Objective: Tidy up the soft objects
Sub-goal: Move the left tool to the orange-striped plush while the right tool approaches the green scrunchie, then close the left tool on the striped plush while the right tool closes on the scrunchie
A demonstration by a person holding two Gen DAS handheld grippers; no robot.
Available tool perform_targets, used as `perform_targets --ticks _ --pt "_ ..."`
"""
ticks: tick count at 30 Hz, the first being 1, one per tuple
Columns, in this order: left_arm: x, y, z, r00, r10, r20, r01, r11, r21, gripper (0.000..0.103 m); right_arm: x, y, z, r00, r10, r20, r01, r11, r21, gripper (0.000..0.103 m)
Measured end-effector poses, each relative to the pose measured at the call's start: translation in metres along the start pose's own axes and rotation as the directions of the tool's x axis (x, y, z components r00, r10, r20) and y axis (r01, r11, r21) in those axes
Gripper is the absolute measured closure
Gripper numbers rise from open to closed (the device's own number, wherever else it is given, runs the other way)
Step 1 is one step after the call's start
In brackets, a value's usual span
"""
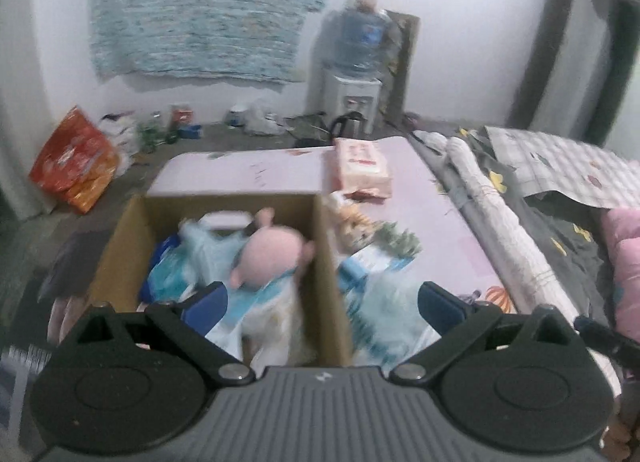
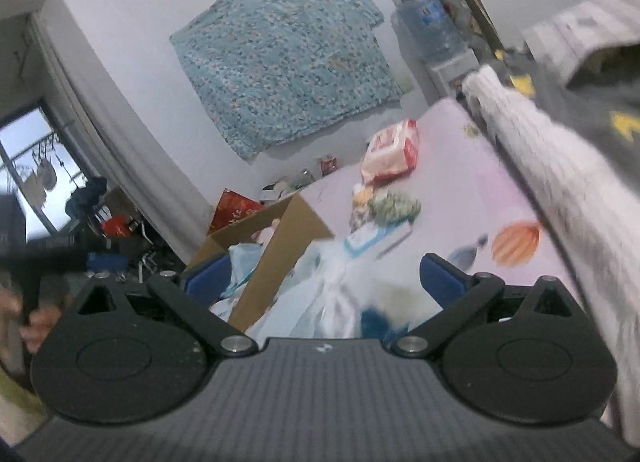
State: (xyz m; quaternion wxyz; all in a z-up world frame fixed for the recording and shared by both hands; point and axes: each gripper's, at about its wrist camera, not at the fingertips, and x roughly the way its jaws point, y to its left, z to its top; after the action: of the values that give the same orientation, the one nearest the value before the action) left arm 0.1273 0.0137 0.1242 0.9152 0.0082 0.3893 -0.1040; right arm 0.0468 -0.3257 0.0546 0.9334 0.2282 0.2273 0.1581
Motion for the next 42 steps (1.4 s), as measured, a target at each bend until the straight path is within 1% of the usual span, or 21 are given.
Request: perform_targets --ticks 3,5,8,9,11,14,18,21,23,25,26,28,29,31,32,33,34,36,37,40,42 --pt "0.043 -0.020 0.040 0.998 0.030 -0.048 -0.027 0.998 0.062 0.001 0.029 -0.006 0.024 1.000 -0.006 -0.010 0.005 0.999 -0.041 0.002" --pt "0.081 -0.032 0.065 0.994 0.045 -0.103 -0.038 0.997 0.074 0.001 0.052 -0.012 0.041 0.999 -0.014 -0.032 0.012 0.998 -0.056 0.002" --pt "0.145 -0.045 0.099 0.977 0.029 -0.210 -0.019 0.998 0.053 0.004 0.102 -0.024 0.062 0.997 -0.030 -0.075 0.023 0.996 -0.091 0.002" --pt "0.161 -0.048 0.106 0.971 0.025 -0.236 -0.015 0.999 0.044 0.006 0.119 -0.028 0.068 0.995 -0.035 -0.092 0.025 0.994 -0.104 0.002" --pt "0.201 -0.059 0.119 0.955 0.032 -0.296 -0.022 0.999 0.039 0.006 0.157 -0.038 0.080 0.990 -0.049 -0.129 0.032 0.991 -0.129 0.002" --pt "0.252 -0.075 0.123 0.932 0.060 -0.358 -0.032 0.996 0.082 0.011 0.211 -0.055 0.091 0.980 -0.061 -0.189 0.031 0.987 -0.159 0.002" --pt "0.313 -0.090 0.118 0.889 0.125 -0.440 -0.064 0.987 0.150 0.025 0.271 -0.076 0.093 0.965 -0.054 -0.256 0.010 0.985 -0.171 0.003" --pt "0.350 -0.087 0.117 0.863 0.157 -0.481 -0.099 0.985 0.143 0.032 0.304 -0.083 0.087 0.956 -0.054 -0.289 -0.001 0.982 -0.189 0.004" --pt "0.365 -0.082 0.117 0.850 0.157 -0.504 -0.111 0.987 0.120 0.033 0.323 -0.085 0.082 0.948 -0.070 -0.311 0.006 0.979 -0.204 0.006" --pt "0.379 -0.080 0.116 0.835 0.160 -0.527 -0.119 0.987 0.112 0.040 0.335 -0.087 0.077 0.941 -0.080 -0.328 0.010 0.977 -0.211 0.011" --pt "0.385 -0.079 0.115 0.828 0.165 -0.536 -0.122 0.986 0.114 0.041 0.340 -0.089 0.073 0.938 -0.083 -0.336 0.011 0.977 -0.212 0.013" --pt "0.396 -0.077 0.114 0.814 0.178 -0.553 -0.136 0.984 0.117 0.045 0.347 -0.093 0.069 0.932 -0.096 -0.349 0.022 0.977 -0.212 0.026" --pt "0.399 -0.076 0.113 0.808 0.180 -0.561 -0.141 0.984 0.113 0.047 0.350 -0.096 0.066 0.930 -0.104 -0.353 0.031 0.978 -0.207 0.028" --pt "0.403 -0.074 0.112 0.804 0.180 -0.567 -0.144 0.984 0.108 0.053 0.353 -0.102 0.063 0.928 -0.112 -0.355 0.046 0.981 -0.189 0.040" --pt "0.404 -0.073 0.112 0.803 0.175 -0.569 -0.142 0.985 0.101 0.055 0.354 -0.107 0.062 0.928 -0.112 -0.355 0.051 0.983 -0.178 0.043" --pt "0.406 -0.071 0.111 0.803 0.166 -0.573 -0.141 0.986 0.088 0.056 0.355 -0.111 0.062 0.929 -0.109 -0.355 0.052 0.985 -0.165 0.049" --pt "0.407 -0.071 0.111 0.803 0.168 -0.572 -0.146 0.986 0.085 0.057 0.355 -0.115 0.062 0.929 -0.104 -0.354 0.054 0.987 -0.149 0.055" --pt "0.408 -0.073 0.110 0.806 0.177 -0.564 -0.153 0.984 0.091 0.058 0.357 -0.120 0.060 0.930 -0.107 -0.353 0.064 0.989 -0.132 0.061" --pt "0.407 -0.073 0.109 0.810 0.179 -0.558 -0.153 0.984 0.093 0.060 0.356 -0.122 0.060 0.931 -0.108 -0.349 0.069 0.990 -0.123 0.068" --pt "0.404 -0.074 0.110 0.822 0.174 -0.543 -0.153 0.985 0.084 0.063 0.354 -0.130 0.059 0.937 -0.094 -0.336 0.075 0.995 -0.069 0.076" --pt "0.398 -0.073 0.111 0.829 0.167 -0.534 -0.153 0.986 0.071 0.063 0.348 -0.135 0.060 0.943 -0.083 -0.321 0.078 0.997 -0.027 0.078"
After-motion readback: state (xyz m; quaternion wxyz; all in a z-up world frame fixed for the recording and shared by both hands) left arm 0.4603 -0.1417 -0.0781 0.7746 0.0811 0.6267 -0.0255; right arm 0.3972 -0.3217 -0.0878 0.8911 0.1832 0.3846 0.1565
